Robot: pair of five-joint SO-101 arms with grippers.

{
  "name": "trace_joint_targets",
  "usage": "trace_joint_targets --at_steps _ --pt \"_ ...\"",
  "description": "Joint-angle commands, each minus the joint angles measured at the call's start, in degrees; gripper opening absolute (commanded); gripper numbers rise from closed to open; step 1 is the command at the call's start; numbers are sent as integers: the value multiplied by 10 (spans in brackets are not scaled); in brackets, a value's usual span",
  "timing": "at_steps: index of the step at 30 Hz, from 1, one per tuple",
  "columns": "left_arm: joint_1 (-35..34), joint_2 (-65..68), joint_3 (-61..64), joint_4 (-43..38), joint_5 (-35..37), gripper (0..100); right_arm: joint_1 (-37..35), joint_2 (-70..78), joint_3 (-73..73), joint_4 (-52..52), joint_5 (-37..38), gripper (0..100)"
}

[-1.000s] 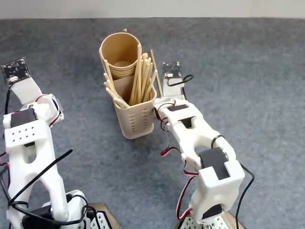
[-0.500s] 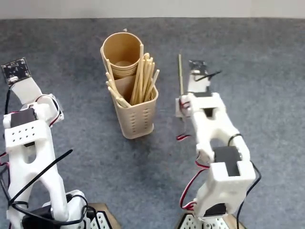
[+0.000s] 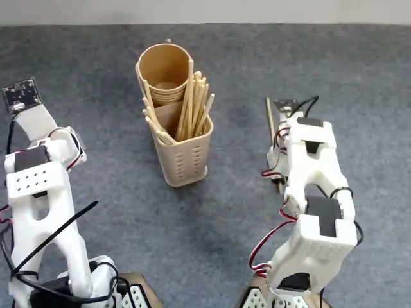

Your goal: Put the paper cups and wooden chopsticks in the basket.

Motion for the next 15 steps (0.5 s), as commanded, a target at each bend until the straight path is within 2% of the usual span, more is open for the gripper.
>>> trace_joint_targets --at_steps 1,7,13,15 --pt "10 -18 1 -10 6 155 -6 -4 -21 -12 70 11" --pt "10 -18 1 -10 6 155 -9 0 -100 -14 88 17" --pt "10 -18 1 -10 6 155 -39 31 -174 -17 91 257" --pt "10 -18 1 -10 6 155 -50 58 -190 -18 92 290"
